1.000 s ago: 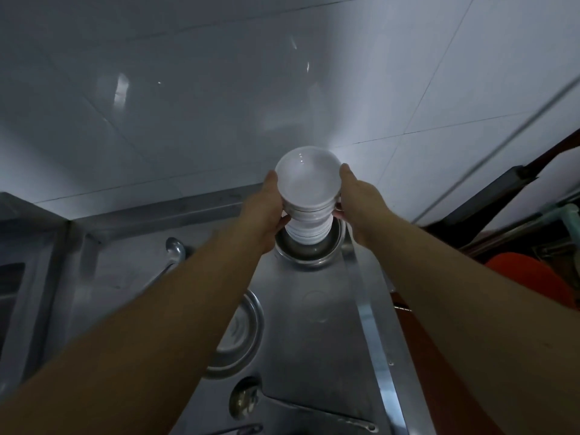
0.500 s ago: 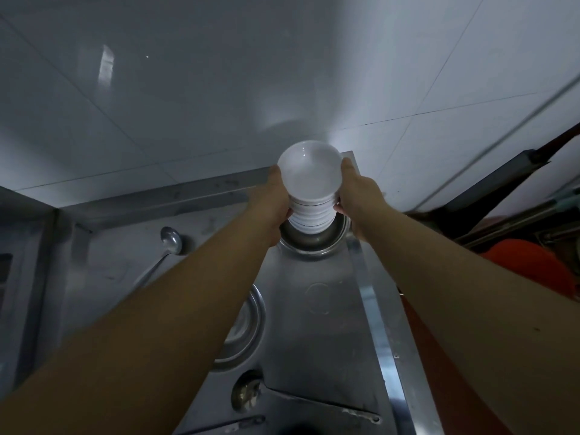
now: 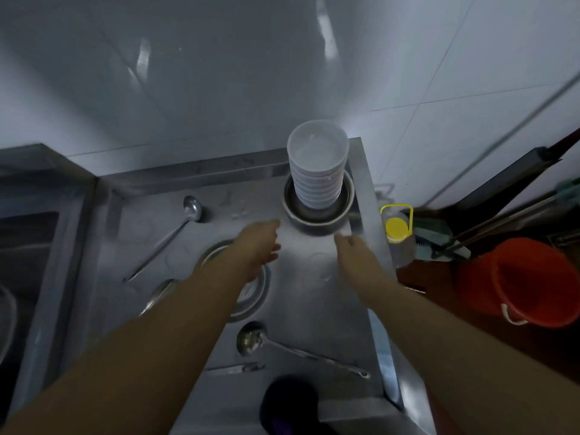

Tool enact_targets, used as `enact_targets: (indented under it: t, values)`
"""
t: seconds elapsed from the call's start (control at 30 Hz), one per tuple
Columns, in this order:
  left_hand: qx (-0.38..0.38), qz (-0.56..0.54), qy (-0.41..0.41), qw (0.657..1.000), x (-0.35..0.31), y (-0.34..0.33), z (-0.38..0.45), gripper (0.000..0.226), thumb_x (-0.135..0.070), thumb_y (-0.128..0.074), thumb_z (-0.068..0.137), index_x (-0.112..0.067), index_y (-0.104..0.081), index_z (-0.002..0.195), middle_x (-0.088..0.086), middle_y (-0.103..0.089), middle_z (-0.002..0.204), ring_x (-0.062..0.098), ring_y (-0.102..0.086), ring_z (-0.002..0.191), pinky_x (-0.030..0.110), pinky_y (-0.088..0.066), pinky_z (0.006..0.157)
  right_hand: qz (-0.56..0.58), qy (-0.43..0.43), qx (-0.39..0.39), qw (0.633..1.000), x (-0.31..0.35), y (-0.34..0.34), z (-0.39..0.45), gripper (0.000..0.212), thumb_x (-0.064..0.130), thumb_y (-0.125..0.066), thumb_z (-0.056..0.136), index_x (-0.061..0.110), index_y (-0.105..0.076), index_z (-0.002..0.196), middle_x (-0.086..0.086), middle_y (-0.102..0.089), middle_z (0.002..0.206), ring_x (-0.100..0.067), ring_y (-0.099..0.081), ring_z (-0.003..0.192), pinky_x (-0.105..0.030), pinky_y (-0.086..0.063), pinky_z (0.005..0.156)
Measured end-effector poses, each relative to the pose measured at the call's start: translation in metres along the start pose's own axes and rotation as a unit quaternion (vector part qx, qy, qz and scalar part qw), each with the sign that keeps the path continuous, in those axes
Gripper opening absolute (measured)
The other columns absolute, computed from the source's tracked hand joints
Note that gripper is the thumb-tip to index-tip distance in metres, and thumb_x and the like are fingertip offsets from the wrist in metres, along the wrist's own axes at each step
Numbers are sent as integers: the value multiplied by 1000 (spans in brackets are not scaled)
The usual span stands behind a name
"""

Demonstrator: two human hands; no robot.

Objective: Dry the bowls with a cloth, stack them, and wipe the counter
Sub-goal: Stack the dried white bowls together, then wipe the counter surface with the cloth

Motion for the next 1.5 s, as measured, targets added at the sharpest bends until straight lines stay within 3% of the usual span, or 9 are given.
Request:
enact_targets:
  t: [0.13, 0.23, 0.37, 0.57, 0.7, 1.07, 1.2, 1.33, 1.5]
  values:
    - [5, 100, 0, 995, 78, 20, -29, 12, -21, -58, 101, -13, -67, 99, 12, -64, 96, 19, -61, 76, 33, -50, 72, -121, -6, 66, 990, -71, -32, -43, 47, 43, -52, 107, 12, -55, 142, -16, -64, 136, -32, -61, 125, -32, -45, 101]
    - [1, 280, -49, 959, 129, 28, -50, 24, -24, -61, 100, -17, -72, 120, 8, -72, 115, 27, -71, 103, 37, -58, 94, -168, -6, 126, 978, -117, -54, -79, 43, 33, -56, 106, 9, -54, 142, -14, -63, 137, -25, -61, 115, -26, -43, 89]
    - [24, 478, -131, 868, 174, 28, -61, 30, -21, -57, 101, -18, -70, 128, 8, -68, 129, 27, -65, 116, 38, -53, 99, -301, 68, 157, 938, -158, -72, -122, 34, 33, -56, 103, 9, -61, 127, -14, -62, 131, -31, -60, 121, -34, -46, 96]
    - [86, 680, -234, 689, 203, 13, -39, 39, -13, -51, 102, -15, -61, 140, 12, -62, 130, 31, -58, 121, 40, -47, 102, -308, 90, 150, 935, -193, -101, -158, 53, 46, -58, 100, 18, -48, 144, -9, -49, 142, -29, -48, 131, -38, -43, 109]
    - [93, 731, -300, 606, 206, 4, -22, 30, -8, -58, 95, -15, -63, 124, 9, -61, 126, 30, -62, 113, 40, -47, 92, -294, 67, 76, 950, -200, -113, -162, 47, 42, -57, 102, 16, -53, 142, -10, -52, 139, -30, -51, 128, -42, -47, 105]
    - [173, 685, -367, 605, 222, -8, 4, 24, -15, -46, 104, -7, -59, 123, 17, -56, 128, 34, -53, 118, 41, -46, 86, -247, -2, -69, 966, -199, -128, -163, 41, 34, -59, 103, 16, -58, 140, -9, -57, 135, -31, -50, 129, -46, -44, 105]
    - [171, 693, -367, 596, 224, -11, 5, 26, -11, -46, 104, -8, -57, 126, 16, -56, 132, 34, -53, 121, 41, -46, 91, -249, 53, -71, 964, -197, -128, -173, 40, 29, -58, 103, 17, -59, 141, -4, -59, 131, -26, -53, 124, -43, -48, 103]
    - [158, 696, -348, 608, 225, 1, 9, 27, -6, -47, 103, -7, -57, 128, 16, -55, 132, 33, -52, 122, 43, -47, 94, -303, 152, -65, 938, -196, -128, -183, 28, 23, -66, 98, 10, -66, 123, -7, -63, 112, -30, -60, 102, -44, -54, 86]
    - [133, 677, -316, 651, 238, 50, 17, 31, -12, -58, 100, -16, -60, 131, 11, -56, 130, 31, -55, 123, 46, -51, 99, -378, 217, 32, 899, -204, -138, -187, 60, 50, -59, 94, 23, -55, 147, -5, -52, 148, -27, -51, 133, -42, -47, 110]
Point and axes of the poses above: each hand's wrist, its own z-axis towards the middle knuckle, its own y-axis out of the back of the hand, x = y × z, the point moved 2 cm from there along z, towards the middle knuckle
